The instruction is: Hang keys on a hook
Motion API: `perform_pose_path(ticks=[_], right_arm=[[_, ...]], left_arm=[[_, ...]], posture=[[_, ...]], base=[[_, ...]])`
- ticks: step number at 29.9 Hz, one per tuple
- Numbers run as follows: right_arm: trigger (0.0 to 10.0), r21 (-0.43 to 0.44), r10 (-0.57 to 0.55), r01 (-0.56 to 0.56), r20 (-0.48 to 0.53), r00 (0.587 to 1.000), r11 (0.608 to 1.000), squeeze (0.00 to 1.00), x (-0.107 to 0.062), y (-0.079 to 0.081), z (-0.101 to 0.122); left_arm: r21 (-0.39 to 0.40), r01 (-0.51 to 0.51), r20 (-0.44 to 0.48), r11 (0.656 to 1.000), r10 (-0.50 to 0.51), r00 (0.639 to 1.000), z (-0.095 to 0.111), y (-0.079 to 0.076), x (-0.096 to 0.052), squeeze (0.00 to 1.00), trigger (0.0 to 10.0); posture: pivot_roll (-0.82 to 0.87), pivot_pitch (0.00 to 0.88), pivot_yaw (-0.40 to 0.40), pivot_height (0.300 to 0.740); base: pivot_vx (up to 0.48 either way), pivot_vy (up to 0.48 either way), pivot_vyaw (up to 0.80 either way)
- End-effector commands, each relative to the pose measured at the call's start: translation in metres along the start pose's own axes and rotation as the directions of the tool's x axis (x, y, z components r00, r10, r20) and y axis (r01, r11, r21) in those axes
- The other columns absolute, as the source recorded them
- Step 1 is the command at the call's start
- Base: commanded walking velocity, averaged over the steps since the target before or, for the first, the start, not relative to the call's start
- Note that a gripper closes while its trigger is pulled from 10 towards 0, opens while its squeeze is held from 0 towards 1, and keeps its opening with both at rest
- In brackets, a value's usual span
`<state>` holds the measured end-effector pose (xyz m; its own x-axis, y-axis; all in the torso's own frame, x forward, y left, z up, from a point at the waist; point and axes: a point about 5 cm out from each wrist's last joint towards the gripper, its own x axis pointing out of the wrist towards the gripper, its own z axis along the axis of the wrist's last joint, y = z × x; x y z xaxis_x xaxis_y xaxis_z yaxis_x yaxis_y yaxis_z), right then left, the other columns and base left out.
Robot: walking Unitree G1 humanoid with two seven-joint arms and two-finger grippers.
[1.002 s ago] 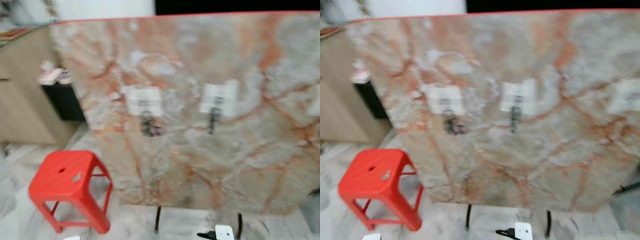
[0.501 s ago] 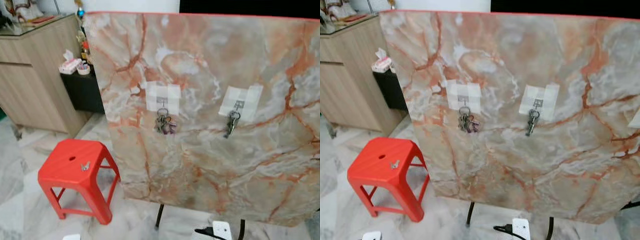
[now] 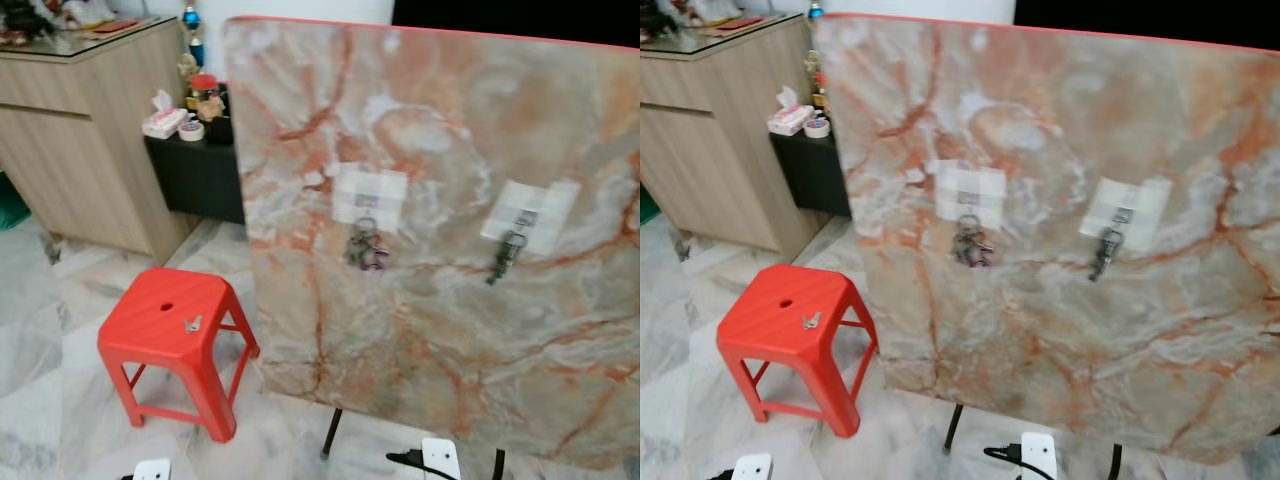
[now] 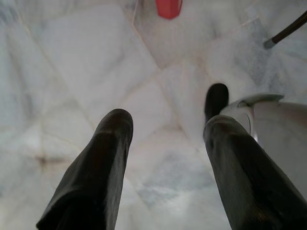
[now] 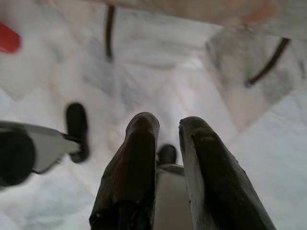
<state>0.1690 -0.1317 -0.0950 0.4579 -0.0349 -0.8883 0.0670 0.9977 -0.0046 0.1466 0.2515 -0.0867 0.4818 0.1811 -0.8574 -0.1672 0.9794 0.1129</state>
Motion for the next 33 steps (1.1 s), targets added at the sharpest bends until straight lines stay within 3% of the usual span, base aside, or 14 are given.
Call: perform_pose_path(ticks=[1,11,33], right_arm=[[10.0,0.016,-0.008,0.009,-0.011,1.0,1.0,0.0,0.0,-0.005,-0.004],[10.0,0.029,-0.007,0.008,-0.004,1.0,1.0,0.0,0.0,-0.004,-0.003],[10.0,0.031,-0.008,0.008,0.004,1.0,0.999,0.0,0.0,-0.003,-0.001]], left_arm=[[0.022,0.013,0.006,1.0,-0.013,1.0,0.005,-0.007,0.001,0.0,10.0],[0.031,0.039,0.015,0.999,-0.039,0.999,0.012,-0.03,0.004,0.0,10.0],[0.028,0.031,0.013,0.999,-0.031,0.999,0.011,-0.022,0.003,0.0,10.0]], posture=[[0.05,0.0,-0.016,0.728],[0.05,0.0,-0.009,0.728],[0.05,0.0,-0.007,0.728]], base=[[0.0,0.326,0.0],[0.0,0.324,0.0],[0.0,0.322,0.0]])
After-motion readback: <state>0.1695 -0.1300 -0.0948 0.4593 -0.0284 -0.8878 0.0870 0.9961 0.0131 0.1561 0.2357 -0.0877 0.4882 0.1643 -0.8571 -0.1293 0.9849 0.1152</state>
